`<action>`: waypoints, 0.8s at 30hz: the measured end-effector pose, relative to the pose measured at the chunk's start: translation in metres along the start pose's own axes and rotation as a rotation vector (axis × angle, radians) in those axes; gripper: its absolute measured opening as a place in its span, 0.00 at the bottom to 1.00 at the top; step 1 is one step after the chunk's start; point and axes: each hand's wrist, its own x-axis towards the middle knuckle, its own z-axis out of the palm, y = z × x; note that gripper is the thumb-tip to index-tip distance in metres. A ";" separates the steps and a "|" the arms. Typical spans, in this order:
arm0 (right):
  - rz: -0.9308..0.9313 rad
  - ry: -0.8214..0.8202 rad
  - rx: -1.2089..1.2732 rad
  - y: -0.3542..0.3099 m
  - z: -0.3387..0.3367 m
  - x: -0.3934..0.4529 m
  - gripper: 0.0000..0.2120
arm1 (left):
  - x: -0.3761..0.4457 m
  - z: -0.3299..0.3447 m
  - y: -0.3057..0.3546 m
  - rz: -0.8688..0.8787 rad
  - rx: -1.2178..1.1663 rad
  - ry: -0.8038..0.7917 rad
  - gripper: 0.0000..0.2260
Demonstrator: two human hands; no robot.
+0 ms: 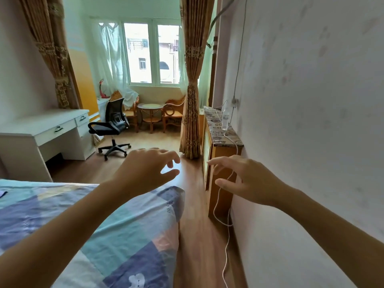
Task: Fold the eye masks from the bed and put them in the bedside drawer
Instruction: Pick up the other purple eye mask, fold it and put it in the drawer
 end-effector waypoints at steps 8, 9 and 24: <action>-0.028 -0.016 -0.035 0.098 0.013 0.125 0.20 | 0.115 0.068 -0.061 -0.007 -0.046 0.031 0.13; -0.039 -0.017 -0.033 0.112 0.017 0.143 0.20 | 0.131 0.079 -0.070 -0.014 -0.044 0.031 0.13; -0.136 -0.044 -0.016 0.272 0.059 0.415 0.20 | 0.347 0.189 -0.222 -0.140 0.037 -0.020 0.14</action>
